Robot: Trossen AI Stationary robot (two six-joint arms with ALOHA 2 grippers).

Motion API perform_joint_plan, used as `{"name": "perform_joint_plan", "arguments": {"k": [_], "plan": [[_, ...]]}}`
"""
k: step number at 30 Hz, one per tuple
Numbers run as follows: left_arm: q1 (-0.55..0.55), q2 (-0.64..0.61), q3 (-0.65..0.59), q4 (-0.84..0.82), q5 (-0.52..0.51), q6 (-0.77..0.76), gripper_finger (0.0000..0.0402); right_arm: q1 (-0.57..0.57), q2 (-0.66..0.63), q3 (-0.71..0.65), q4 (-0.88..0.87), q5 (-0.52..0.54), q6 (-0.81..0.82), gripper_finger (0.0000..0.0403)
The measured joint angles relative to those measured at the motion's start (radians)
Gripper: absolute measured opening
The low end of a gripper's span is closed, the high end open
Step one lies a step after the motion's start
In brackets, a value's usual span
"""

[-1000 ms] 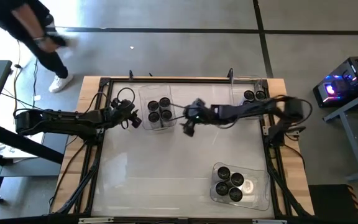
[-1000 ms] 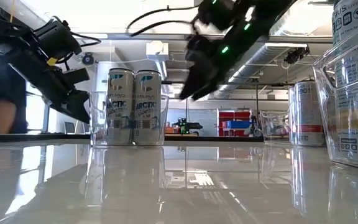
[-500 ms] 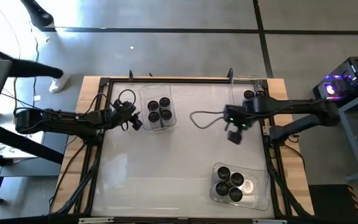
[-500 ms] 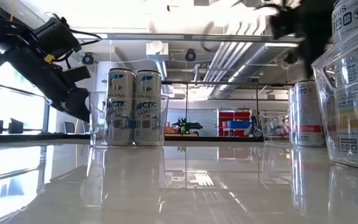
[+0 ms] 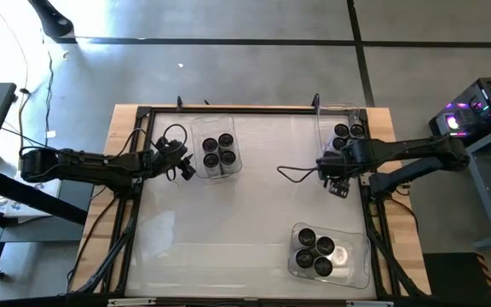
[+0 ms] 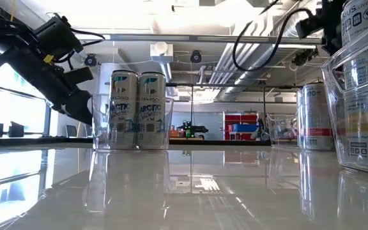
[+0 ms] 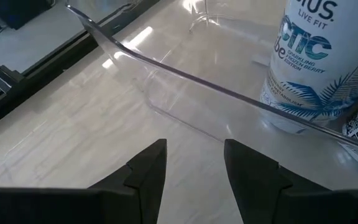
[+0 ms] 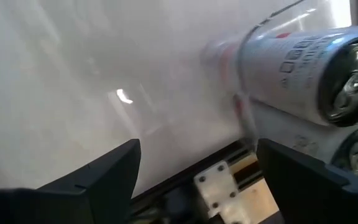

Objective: Sort soda cans
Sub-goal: Move the transparent bins to the top center of the table

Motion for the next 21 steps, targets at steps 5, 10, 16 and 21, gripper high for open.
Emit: {"name": "perform_joint_plan", "arguments": {"k": [5, 10, 16, 21], "plan": [[-0.001, 0.000, 0.000, 0.000, 0.001, 0.000, 0.0154, -0.028, -0.005, -0.114, 0.074, -0.008, -0.057, 0.0310], [-0.001, 0.000, 0.000, 0.000, 0.002, 0.000, 0.0154, -0.057, -0.009, -0.221, 0.132, 0.021, -0.118, 0.0292], [-0.001, 0.000, 0.000, 0.001, 0.002, 0.000, 0.0154, -0.096, -0.015, -0.287, 0.189, 0.108, -0.181, 0.0276], [-0.001, 0.000, 0.000, 0.001, 0.017, 0.000, 0.0154, -0.094, -0.015, -0.243, 0.167, 0.102, -0.189, 0.0275]]}}
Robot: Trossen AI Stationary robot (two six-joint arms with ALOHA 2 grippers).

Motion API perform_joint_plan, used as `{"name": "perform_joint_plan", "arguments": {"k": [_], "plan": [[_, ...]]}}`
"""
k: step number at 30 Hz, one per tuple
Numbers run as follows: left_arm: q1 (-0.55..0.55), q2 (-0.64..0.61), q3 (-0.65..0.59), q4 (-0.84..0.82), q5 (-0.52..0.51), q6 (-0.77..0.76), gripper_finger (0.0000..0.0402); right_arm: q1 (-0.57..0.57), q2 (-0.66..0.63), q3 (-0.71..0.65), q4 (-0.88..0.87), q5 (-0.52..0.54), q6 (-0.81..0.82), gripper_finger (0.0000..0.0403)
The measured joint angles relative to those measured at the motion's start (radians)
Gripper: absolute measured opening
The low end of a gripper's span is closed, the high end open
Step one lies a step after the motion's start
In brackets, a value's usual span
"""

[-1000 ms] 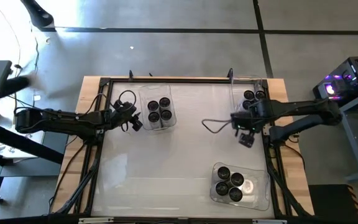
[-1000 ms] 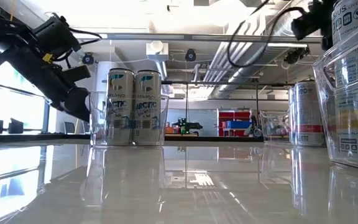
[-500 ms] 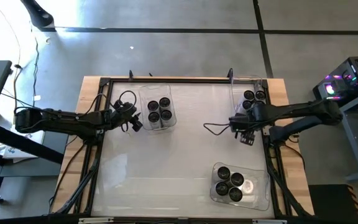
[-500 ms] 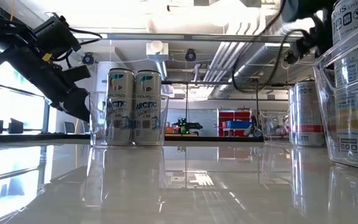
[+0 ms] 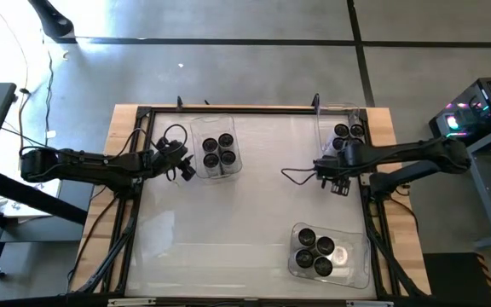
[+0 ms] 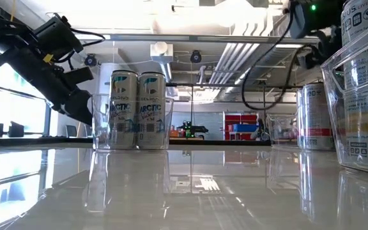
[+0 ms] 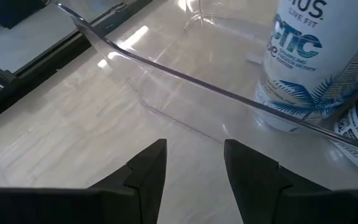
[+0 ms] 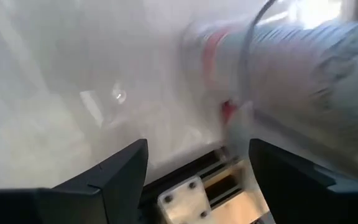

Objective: Sort soda cans
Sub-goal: Move the transparent bins to the top center of the table

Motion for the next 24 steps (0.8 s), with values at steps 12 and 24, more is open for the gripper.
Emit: {"name": "perform_joint_plan", "arguments": {"k": [12, 24], "plan": [[0.000, 0.000, 0.001, 0.001, 0.008, 0.008, 0.0154, -0.080, 0.006, -0.028, 0.020, 0.032, -0.036, 0.0274], [0.000, 0.000, 0.001, 0.001, 0.008, 0.009, 0.0154, -0.131, 0.034, -0.025, 0.174, -0.020, -0.070, 0.0157]]}}
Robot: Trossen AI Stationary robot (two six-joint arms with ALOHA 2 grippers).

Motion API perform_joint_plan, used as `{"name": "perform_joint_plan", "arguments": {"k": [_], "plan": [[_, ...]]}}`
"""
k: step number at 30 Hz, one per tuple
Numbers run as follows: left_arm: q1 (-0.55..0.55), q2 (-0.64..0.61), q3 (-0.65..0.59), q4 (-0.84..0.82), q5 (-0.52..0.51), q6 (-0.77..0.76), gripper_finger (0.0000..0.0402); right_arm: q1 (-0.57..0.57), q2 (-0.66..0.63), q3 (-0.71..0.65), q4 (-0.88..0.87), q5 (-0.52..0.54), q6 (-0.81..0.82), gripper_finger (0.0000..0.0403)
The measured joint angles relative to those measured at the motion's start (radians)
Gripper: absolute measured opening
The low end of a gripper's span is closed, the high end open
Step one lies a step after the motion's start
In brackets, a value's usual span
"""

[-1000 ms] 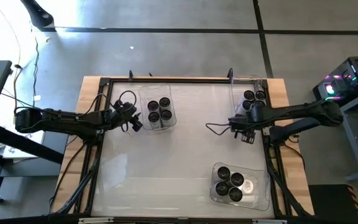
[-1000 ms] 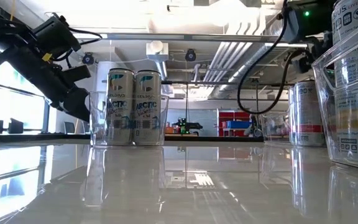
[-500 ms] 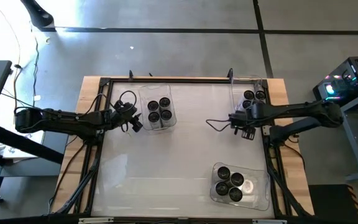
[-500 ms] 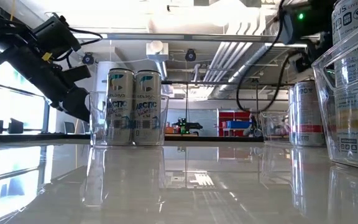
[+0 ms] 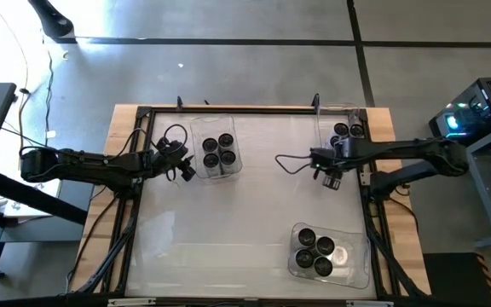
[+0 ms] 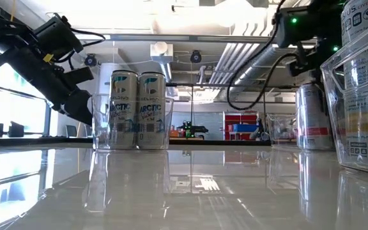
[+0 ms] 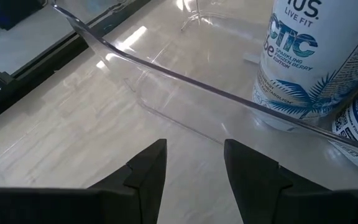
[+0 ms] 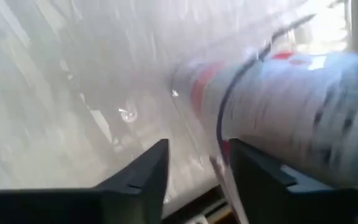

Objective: Sort soda cans
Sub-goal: Move the transparent bins to the top center of the table

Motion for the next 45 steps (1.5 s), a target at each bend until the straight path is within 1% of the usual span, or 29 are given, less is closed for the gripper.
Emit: {"name": "perform_joint_plan", "arguments": {"k": [3, 6, 10, 14, 18, 22, 25, 28, 33, 38, 45], "plan": [[0.000, 0.000, 0.000, 0.000, 0.003, 0.000, 0.0154, 0.000, 0.035, 0.003, 0.012, 0.018, -0.010, 0.0113], [0.000, 0.003, 0.000, 0.000, 0.003, -0.001, 0.0154, 0.000, 0.061, 0.004, 0.018, 0.018, -0.017, 0.0077], [0.000, 0.003, 0.000, 0.000, 0.003, 0.002, 0.0154, -0.002, 0.074, -0.001, 0.056, -0.008, -0.025, 0.0039], [0.006, 0.006, 0.000, 0.001, -0.012, 0.036, 0.0154, 0.006, 0.074, 0.018, 0.067, -0.056, -0.032, 0.0009], [0.041, 0.025, 0.001, 0.014, -0.029, 0.095, 0.0154, 0.026, 0.077, 0.057, 0.110, -0.095, -0.036, 0.0005], [0.091, 0.069, 0.001, 0.063, 0.010, 0.141, 0.0154, 0.047, 0.088, 0.089, 0.168, -0.117, -0.039, 0.0003], [0.130, 0.120, 0.001, 0.114, 0.056, 0.169, 0.0153, 0.069, 0.127, 0.117, 0.183, -0.115, -0.055, 0.0003], [0.167, 0.187, 0.000, 0.186, 0.104, 0.206, 0.0146, 0.089, 0.187, 0.161, 0.208, -0.112, -0.090, 0.0003], [0.218, 0.311, 0.000, 0.311, 0.144, 0.223, 0.0123, 0.115, 0.305, 0.249, 0.264, -0.114, -0.182, 0.0003], [0.240, 0.425, 0.005, 0.435, 0.187, 0.264, 0.0101, 0.137, 0.420, 0.364, 0.301, -0.116, -0.287, 0.0003], [0.275, 0.544, 0.085, 0.469, 0.205, 0.390, 0.0072, 0.169, 0.575, 0.540, 0.327, -0.139, -0.425, 0.0002]]}}
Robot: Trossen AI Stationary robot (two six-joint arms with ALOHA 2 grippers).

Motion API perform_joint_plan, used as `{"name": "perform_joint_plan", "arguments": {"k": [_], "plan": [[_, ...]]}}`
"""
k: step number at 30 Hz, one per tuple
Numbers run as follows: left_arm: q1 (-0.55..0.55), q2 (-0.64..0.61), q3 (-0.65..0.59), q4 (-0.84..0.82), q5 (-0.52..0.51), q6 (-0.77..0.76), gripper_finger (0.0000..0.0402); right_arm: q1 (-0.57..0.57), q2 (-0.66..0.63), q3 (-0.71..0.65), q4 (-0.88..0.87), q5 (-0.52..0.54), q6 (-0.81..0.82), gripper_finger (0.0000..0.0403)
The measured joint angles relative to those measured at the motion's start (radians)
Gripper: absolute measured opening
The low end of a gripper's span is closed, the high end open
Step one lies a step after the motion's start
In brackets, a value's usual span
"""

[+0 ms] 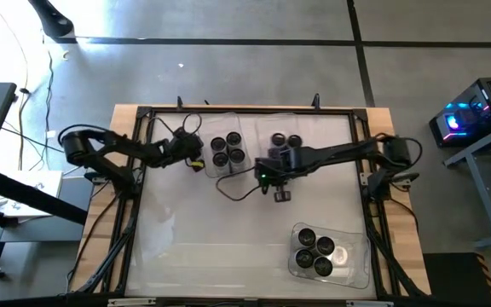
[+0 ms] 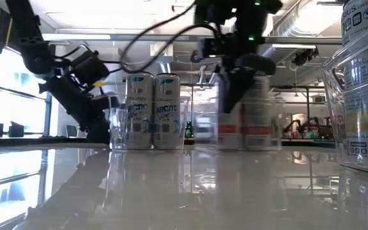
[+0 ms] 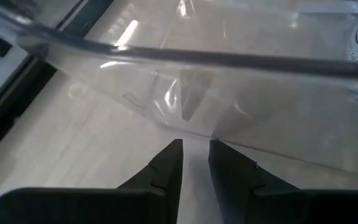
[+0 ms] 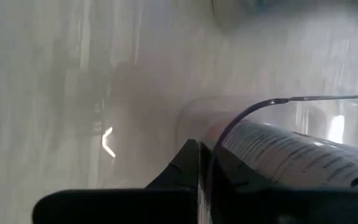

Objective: Sort soda cans
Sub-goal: Move the transparent bins to the top center of the table

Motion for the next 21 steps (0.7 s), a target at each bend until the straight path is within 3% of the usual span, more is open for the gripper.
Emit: {"name": "perform_joint_plan", "arguments": {"k": [10, 16, 21], "plan": [[0.077, 0.047, 0.069, -0.005, 0.089, 0.251, 0.0030, 0.005, 0.167, 0.199, 0.026, -0.001, -0.089, 0.0002], [0.138, 0.047, 0.071, 0.012, 0.157, 0.407, 0.0017, 0.002, 0.213, 0.270, 0.045, 0.000, -0.090, 0.0003], [0.170, 0.045, 0.074, 0.003, 0.152, 0.470, 0.0014, 0.002, 0.218, 0.279, 0.073, -0.003, -0.076, 0.0003]]}}
